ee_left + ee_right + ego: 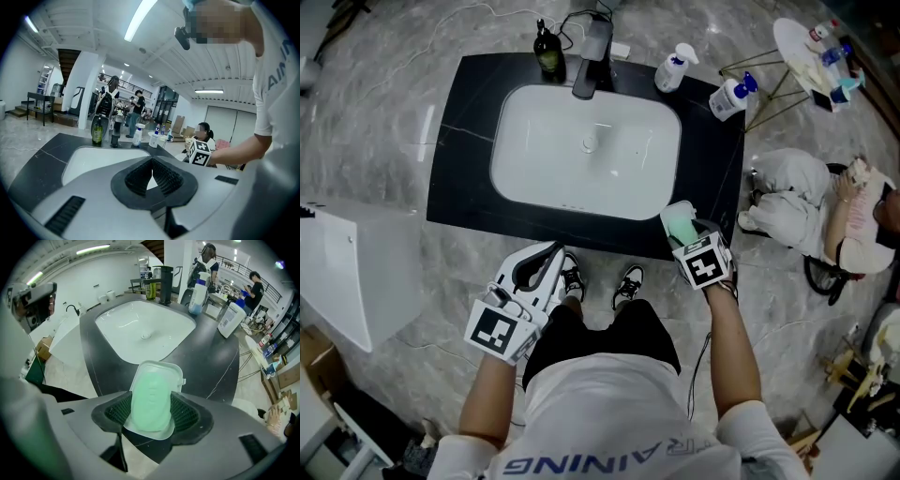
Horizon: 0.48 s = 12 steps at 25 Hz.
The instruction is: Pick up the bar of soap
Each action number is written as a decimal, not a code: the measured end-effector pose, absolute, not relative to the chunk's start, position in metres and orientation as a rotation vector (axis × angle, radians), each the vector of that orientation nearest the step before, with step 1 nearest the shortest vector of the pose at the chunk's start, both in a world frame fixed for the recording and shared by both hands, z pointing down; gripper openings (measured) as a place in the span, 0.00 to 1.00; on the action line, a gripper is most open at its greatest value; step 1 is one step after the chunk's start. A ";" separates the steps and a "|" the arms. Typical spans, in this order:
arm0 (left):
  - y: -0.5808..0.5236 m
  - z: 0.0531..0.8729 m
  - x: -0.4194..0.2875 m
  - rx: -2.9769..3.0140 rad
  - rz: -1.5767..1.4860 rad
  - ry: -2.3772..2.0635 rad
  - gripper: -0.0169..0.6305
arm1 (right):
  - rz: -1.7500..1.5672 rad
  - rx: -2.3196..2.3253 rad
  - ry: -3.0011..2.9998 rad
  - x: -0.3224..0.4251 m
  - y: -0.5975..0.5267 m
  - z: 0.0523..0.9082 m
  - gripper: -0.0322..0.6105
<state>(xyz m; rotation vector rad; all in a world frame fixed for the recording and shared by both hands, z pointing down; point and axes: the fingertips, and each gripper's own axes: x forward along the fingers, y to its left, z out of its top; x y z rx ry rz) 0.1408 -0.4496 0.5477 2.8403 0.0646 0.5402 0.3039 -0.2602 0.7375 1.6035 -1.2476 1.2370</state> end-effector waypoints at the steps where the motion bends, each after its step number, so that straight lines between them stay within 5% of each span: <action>1: -0.450 0.548 0.141 2.840 0.542 0.065 0.04 | 1.215 1.616 -1.252 0.304 -0.260 0.736 0.45; 12: -0.454 0.540 0.144 2.866 0.537 0.083 0.04 | 1.029 1.873 -1.287 0.306 -0.269 0.705 0.45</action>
